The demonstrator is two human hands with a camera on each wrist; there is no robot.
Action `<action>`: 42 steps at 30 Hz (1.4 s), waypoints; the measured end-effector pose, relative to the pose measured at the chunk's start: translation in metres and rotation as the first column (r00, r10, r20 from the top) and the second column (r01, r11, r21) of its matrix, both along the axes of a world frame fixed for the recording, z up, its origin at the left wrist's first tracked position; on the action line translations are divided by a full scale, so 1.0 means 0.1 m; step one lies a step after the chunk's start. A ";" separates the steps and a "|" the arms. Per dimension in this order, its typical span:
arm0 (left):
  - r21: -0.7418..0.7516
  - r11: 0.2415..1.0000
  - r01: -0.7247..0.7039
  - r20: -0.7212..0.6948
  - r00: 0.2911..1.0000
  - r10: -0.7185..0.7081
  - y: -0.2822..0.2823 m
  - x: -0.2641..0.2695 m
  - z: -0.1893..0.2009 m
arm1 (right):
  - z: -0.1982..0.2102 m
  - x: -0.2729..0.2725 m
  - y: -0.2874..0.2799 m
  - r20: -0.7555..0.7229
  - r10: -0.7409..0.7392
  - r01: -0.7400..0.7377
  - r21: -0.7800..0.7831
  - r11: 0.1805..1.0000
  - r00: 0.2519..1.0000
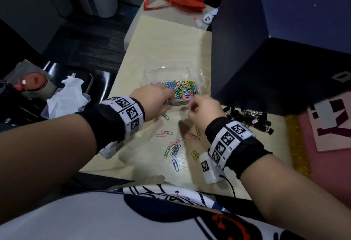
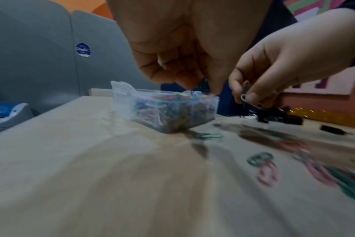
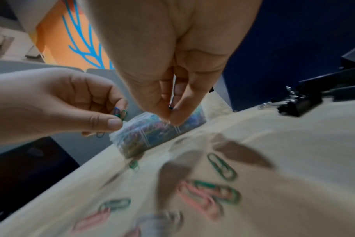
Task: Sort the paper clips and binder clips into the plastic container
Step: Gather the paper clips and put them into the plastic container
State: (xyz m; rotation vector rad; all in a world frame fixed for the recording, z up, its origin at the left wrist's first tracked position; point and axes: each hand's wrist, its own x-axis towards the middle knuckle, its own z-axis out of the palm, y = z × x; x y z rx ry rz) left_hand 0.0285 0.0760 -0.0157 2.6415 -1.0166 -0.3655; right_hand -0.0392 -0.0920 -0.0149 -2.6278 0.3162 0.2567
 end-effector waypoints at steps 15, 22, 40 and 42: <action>-0.011 0.997 -0.075 0.037 0.996 0.076 -0.06 0.28 0.04 | 0.12 0.24 -0.16 -0.276 0.018 -0.073 -0.191 0.979 0.961; 0.391 0.868 0.306 -0.054 0.949 -0.310 -0.13 -0.08 -0.09 | 0.05 -0.07 -0.01 -0.536 0.202 -0.376 -0.238 0.896 0.820; 0.451 0.841 0.298 -0.174 0.954 -0.244 -0.07 -0.36 -0.32 | -0.13 -0.55 0.19 -0.468 0.138 -0.218 -0.122 0.968 0.873; 0.455 0.842 0.289 -0.146 0.957 -0.250 -0.07 -0.38 -0.33 | -0.15 -0.56 0.25 -0.431 0.132 -0.188 -0.092 0.978 0.893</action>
